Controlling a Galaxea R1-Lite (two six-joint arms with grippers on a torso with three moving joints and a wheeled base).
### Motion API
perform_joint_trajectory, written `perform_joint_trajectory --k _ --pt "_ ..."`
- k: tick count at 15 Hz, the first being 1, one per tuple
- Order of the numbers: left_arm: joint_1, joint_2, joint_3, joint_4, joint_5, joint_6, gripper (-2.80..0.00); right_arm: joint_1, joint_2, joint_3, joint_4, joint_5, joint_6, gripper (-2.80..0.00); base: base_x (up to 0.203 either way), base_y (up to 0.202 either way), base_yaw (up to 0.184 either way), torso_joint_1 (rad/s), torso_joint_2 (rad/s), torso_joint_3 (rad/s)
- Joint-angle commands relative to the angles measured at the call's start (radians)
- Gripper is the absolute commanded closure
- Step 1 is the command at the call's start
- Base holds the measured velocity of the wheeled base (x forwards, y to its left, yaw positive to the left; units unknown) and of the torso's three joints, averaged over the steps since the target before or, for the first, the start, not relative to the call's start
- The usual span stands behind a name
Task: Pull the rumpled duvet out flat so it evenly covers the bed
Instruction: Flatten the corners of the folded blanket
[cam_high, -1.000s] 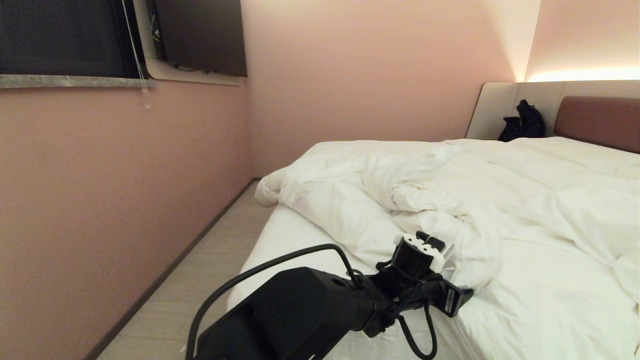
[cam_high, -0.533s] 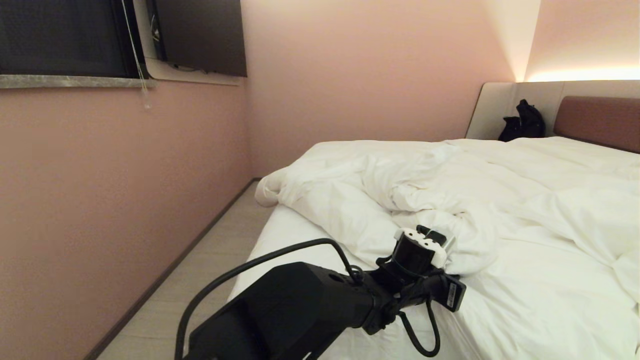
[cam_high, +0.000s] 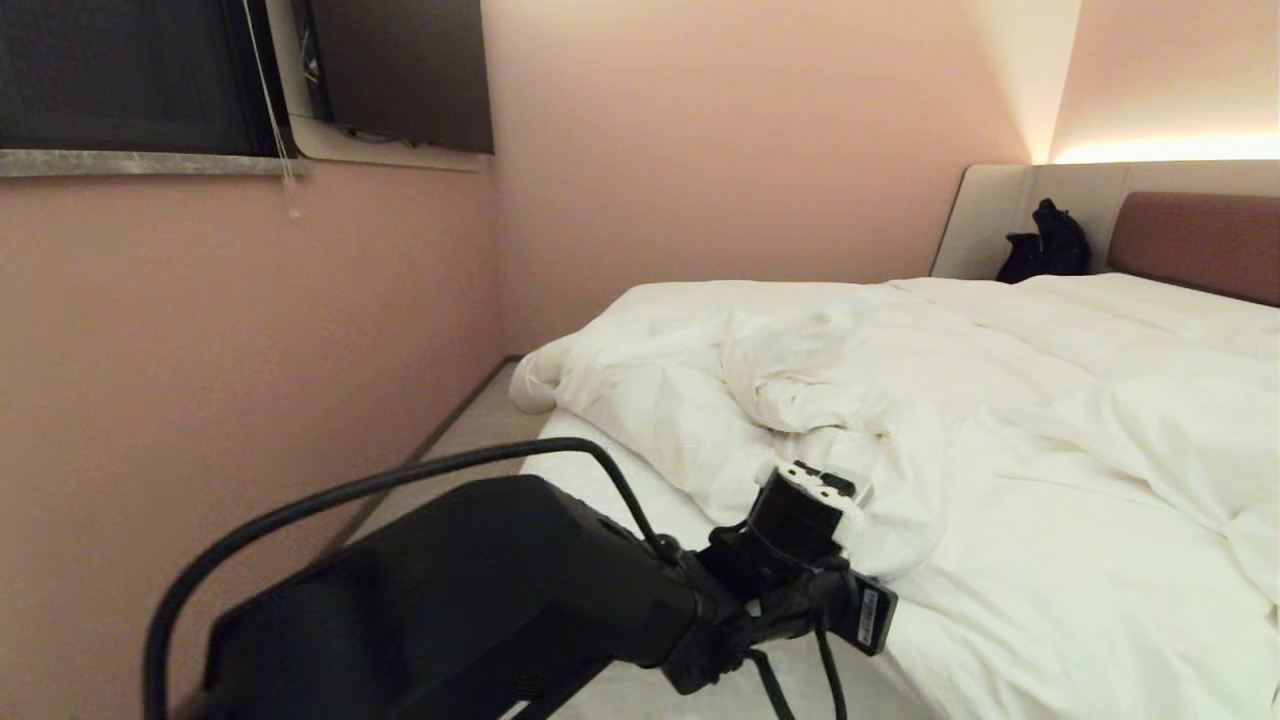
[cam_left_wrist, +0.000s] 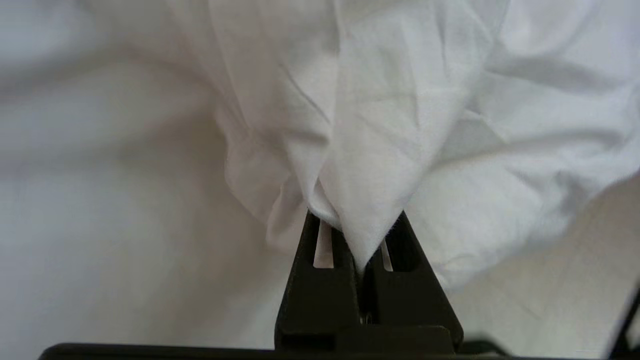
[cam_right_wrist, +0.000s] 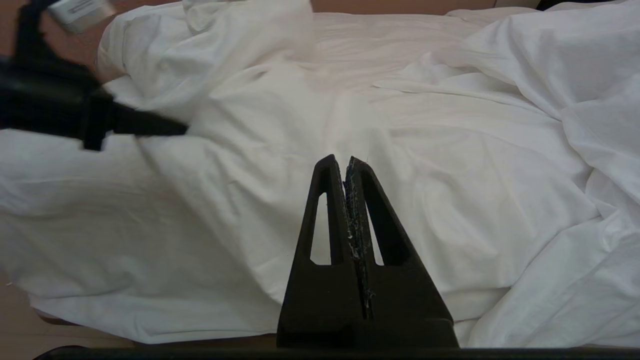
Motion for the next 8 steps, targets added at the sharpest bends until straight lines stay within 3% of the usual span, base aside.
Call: perform_joint_trajectory --k 1,4,6,8 --pt "-0.005 -0.148 0.179 -0.003 -0.001 -0.011 0.00 0.000 0.001 0.000 0.000 0.000 0.000 0.00 0.000 0.000 0.000 0.000 0.00 0.000" --pt "-0.031 -0.364 0.519 -0.008 -0.002 -0.033 0.00 0.000 0.001 0.000 0.000 -0.001 0.000 0.00 0.000 0.000 0.000 0.000 0.00 0.000" --pt "-0.063 -0.451 0.657 -0.011 -0.003 -0.041 0.00 0.000 0.001 0.000 0.000 -0.001 0.000 0.00 0.000 0.000 0.000 0.000 0.00 0.000" --pt "-0.158 -0.493 0.763 -0.011 -0.002 -0.047 0.00 0.000 0.001 0.000 0.000 -0.001 0.000 0.00 0.000 0.000 0.000 0.000 0.00 0.000"
